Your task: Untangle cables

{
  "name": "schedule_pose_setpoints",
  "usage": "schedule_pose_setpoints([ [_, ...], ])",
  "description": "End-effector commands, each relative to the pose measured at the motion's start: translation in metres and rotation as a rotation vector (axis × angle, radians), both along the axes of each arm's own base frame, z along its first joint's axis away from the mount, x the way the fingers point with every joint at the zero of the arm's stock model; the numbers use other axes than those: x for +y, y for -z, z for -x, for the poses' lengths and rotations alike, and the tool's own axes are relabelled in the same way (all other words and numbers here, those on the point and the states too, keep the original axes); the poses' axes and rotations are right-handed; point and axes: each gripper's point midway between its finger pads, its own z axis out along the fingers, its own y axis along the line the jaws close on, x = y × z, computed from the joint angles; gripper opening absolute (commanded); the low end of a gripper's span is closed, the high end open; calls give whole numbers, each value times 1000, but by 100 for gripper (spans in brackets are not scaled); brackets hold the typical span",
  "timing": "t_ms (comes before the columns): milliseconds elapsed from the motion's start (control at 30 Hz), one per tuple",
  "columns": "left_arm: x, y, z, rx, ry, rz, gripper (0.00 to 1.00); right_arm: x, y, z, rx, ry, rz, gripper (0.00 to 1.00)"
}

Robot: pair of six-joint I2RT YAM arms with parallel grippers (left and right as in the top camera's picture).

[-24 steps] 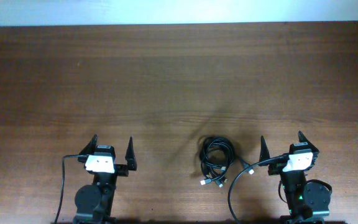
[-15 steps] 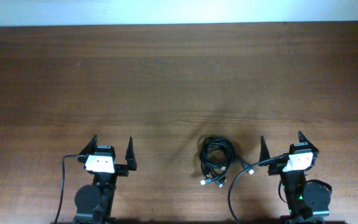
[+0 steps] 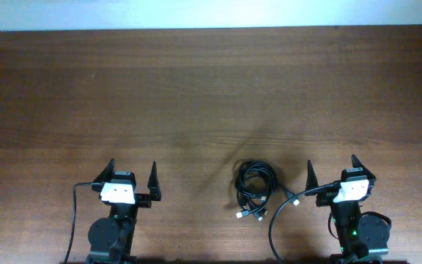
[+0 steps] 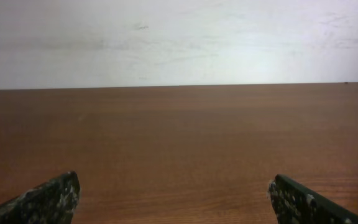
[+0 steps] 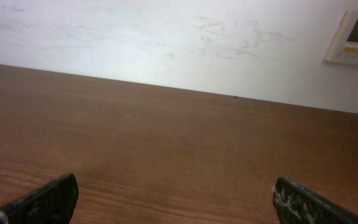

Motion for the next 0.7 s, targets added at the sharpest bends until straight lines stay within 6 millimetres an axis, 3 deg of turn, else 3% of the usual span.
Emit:
schedule_pose_setpoints([
  [0,1,1,0,1,-1,-15,99,2,1,0,-1,-13,5,99],
  [667,3,0,0,-2,-15,-15,99,2,1,0,-1,-13,5,99],
])
